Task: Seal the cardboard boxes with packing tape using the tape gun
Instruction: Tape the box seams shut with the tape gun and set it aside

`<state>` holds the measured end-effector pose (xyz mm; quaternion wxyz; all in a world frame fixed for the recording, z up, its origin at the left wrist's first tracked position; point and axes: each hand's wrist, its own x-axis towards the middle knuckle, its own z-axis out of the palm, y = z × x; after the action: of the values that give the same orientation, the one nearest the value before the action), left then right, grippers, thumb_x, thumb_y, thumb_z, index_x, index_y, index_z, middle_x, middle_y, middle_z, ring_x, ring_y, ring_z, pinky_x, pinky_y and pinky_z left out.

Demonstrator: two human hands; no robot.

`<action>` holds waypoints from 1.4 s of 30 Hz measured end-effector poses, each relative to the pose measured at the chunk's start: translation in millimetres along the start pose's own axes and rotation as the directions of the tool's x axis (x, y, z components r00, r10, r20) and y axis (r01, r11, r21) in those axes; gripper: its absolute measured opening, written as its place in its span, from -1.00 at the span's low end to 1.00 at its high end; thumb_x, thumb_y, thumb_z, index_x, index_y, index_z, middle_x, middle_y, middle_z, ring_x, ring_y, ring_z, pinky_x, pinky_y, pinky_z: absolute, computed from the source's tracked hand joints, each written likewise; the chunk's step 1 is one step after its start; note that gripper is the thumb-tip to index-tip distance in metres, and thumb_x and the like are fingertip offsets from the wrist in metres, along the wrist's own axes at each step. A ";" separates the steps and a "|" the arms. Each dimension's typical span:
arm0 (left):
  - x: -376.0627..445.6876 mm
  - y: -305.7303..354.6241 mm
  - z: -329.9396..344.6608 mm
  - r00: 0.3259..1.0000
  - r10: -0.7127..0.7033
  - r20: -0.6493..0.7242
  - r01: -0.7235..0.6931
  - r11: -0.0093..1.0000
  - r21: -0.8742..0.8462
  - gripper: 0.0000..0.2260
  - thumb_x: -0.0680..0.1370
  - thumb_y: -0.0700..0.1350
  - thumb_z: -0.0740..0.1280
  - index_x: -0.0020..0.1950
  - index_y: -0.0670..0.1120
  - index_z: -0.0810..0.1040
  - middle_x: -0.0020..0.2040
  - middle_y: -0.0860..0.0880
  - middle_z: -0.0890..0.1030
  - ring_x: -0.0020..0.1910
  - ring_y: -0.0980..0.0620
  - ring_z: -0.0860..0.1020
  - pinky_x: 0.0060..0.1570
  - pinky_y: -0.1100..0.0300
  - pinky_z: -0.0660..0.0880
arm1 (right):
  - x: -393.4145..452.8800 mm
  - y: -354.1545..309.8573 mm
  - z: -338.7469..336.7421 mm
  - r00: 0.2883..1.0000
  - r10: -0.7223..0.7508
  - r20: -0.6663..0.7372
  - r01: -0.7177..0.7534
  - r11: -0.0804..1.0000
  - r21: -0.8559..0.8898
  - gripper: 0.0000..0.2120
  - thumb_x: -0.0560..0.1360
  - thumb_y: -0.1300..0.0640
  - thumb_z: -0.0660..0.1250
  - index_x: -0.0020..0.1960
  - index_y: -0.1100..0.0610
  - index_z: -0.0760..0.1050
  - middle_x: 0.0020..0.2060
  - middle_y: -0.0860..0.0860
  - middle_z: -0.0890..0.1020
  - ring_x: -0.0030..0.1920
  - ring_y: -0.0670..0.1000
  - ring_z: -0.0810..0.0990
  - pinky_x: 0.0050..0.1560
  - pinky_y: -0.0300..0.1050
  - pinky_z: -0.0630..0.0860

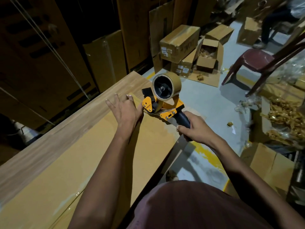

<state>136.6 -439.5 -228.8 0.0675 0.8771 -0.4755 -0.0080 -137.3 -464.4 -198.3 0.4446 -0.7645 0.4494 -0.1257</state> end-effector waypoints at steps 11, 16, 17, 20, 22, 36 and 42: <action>-16.3 4.4 -2.2 0.995 -0.042 0.086 0.048 0.996 -0.073 -0.34 0.63 0.33 0.05 0.63 -0.01 0.19 0.61 -0.05 0.24 0.63 -0.26 -0.05 0.43 -0.47 -0.15 | -8.1 -24.5 -11.6 0.996 0.091 0.014 -0.089 0.991 -0.097 -0.76 0.53 0.26 0.34 0.15 0.09 0.39 -0.19 0.18 0.58 -0.42 0.12 0.61 -0.44 -0.01 0.59; -17.4 10.2 -1.3 0.992 -0.065 0.108 0.072 0.995 -0.065 -0.32 0.65 0.34 0.00 0.64 -0.04 0.16 0.63 -0.05 0.19 0.63 -0.24 -0.09 0.44 -0.45 -0.15 | -38.0 -11.1 -10.2 0.988 0.142 -0.066 -0.148 0.984 -0.100 -0.86 0.52 0.28 0.34 0.06 0.19 0.45 -0.33 0.13 0.53 -0.49 0.06 0.54 -0.49 -0.09 0.51; -17.7 12.6 -1.8 0.992 -0.068 0.110 0.075 0.996 -0.056 -0.35 0.66 0.32 0.01 0.63 -0.04 0.20 0.63 -0.06 0.20 0.63 -0.24 -0.08 0.44 -0.45 -0.15 | -39.6 -8.9 -6.5 0.987 0.139 -0.087 -0.148 0.983 -0.112 -0.86 0.52 0.26 0.34 0.06 0.18 0.45 -0.33 0.12 0.53 -0.47 0.07 0.54 -0.50 -0.09 0.50; -30.9 21.6 -9.2 0.998 -0.043 0.055 0.048 0.995 -0.083 -0.52 0.68 0.20 0.13 0.49 -0.03 0.45 0.58 -0.12 0.30 0.63 -0.21 0.00 0.46 -0.43 -0.07 | -38.9 -4.1 5.2 0.983 0.113 -0.148 -0.139 0.974 -0.181 -0.82 0.49 0.15 0.36 0.07 0.13 0.46 -0.25 0.12 0.56 -0.30 0.21 0.62 -0.39 0.08 0.60; -48.0 33.3 -9.3 1.000 0.027 0.013 -0.024 0.985 -0.173 -0.65 0.66 0.06 0.23 0.40 -0.04 0.53 0.56 -0.17 0.33 0.63 -0.16 0.04 0.48 -0.37 -0.04 | -42.2 -3.3 10.9 0.981 0.098 -0.165 -0.132 0.969 -0.209 -0.82 0.48 0.11 0.36 0.05 0.08 0.44 -0.20 0.14 0.57 -0.24 0.24 0.63 -0.28 0.18 0.64; -63.4 47.5 5.6 0.991 -0.111 0.079 0.126 0.968 -0.215 -0.51 0.65 0.26 0.13 0.52 0.08 0.43 0.49 -0.13 0.46 0.64 -0.19 -0.10 0.46 -0.42 -0.22 | -63.0 22.7 -14.9 0.995 0.041 -0.090 -0.064 0.962 -0.264 -0.78 0.37 -0.05 0.30 -0.07 0.03 0.40 -0.28 0.12 0.57 -0.30 0.20 0.62 -0.26 0.20 0.64; -69.7 77.2 -13.8 0.978 -0.191 0.084 0.198 0.977 -0.080 -0.57 0.68 0.09 0.19 0.51 -0.03 0.43 0.42 -0.21 0.51 0.63 -0.22 -0.01 0.47 -0.44 -0.16 | -63.5 32.1 -19.5 0.997 -0.018 -0.068 0.004 0.979 -0.201 -0.76 0.42 -0.03 0.33 -0.02 0.09 0.42 -0.28 0.09 0.59 -0.27 0.20 0.64 -0.25 0.20 0.64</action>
<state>35.3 -421.4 -208.9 0.0870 0.9146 -0.3889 -0.0688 -203.2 -431.2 -199.4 0.3483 -0.8032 0.4708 -0.1088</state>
